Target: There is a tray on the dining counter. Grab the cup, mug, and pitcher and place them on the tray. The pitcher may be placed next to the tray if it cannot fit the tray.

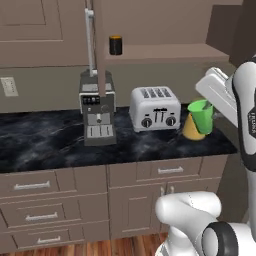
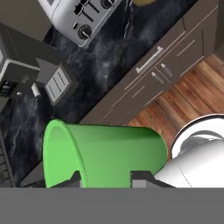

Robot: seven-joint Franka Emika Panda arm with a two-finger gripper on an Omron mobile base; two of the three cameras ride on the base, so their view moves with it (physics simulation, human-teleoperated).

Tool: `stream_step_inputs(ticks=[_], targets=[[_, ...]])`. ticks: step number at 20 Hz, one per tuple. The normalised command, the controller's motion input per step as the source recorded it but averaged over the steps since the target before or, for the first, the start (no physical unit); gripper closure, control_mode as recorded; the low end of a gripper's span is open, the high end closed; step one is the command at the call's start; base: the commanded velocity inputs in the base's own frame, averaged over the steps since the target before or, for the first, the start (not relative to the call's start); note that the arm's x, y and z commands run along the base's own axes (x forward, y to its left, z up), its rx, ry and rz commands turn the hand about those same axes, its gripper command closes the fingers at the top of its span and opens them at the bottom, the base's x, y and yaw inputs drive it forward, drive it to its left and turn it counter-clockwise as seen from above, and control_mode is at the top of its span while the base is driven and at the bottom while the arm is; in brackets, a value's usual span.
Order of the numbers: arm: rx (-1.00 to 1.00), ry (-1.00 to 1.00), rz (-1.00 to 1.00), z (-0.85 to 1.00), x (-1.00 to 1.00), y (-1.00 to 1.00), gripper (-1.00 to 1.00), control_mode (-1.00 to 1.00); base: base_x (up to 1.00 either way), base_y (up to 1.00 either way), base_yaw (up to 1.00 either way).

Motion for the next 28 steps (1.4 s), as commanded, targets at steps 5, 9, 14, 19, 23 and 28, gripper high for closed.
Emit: stream_step_inputs(ticks=[5,9,14,19,23,28], targets=[[0.00,0.00,0.00,0.00,0.00,0.00,1.00,1.00,-0.27,0.48,0.39],[0.00,0.00,0.00,0.00,0.00,0.00,1.00,1.00,-0.22,0.37,0.50],[0.00,0.00,0.00,0.00,0.00,0.00,1.00,1.00,-0.22,0.21,0.55],[0.00,0.00,0.00,0.00,0.00,0.00,1.00,1.00,-0.29,0.20,0.55],[0.00,0.00,0.00,0.00,0.00,0.00,1.00,1.00,-0.23,0.21,0.58],[0.00,0.00,0.00,0.00,0.00,0.00,1.00,1.00,-0.12,0.26,0.61]])
